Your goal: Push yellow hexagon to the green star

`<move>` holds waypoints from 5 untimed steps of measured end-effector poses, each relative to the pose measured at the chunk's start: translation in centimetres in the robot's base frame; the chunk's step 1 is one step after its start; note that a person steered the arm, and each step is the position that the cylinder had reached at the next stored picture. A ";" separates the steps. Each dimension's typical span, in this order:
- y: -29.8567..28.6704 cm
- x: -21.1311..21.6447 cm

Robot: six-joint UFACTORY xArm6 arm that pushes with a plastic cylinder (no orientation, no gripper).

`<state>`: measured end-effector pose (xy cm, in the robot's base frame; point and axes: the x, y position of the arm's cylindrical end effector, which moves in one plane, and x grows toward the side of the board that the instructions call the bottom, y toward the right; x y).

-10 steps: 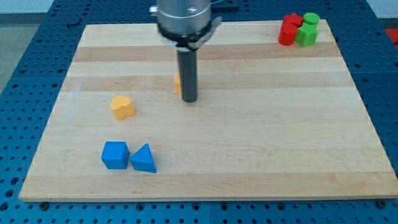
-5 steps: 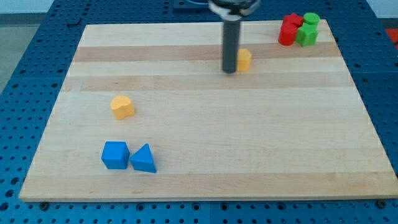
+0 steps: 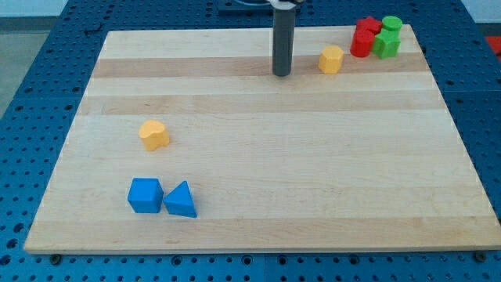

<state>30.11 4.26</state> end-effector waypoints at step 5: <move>14.2 -1.7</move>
<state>28.38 18.47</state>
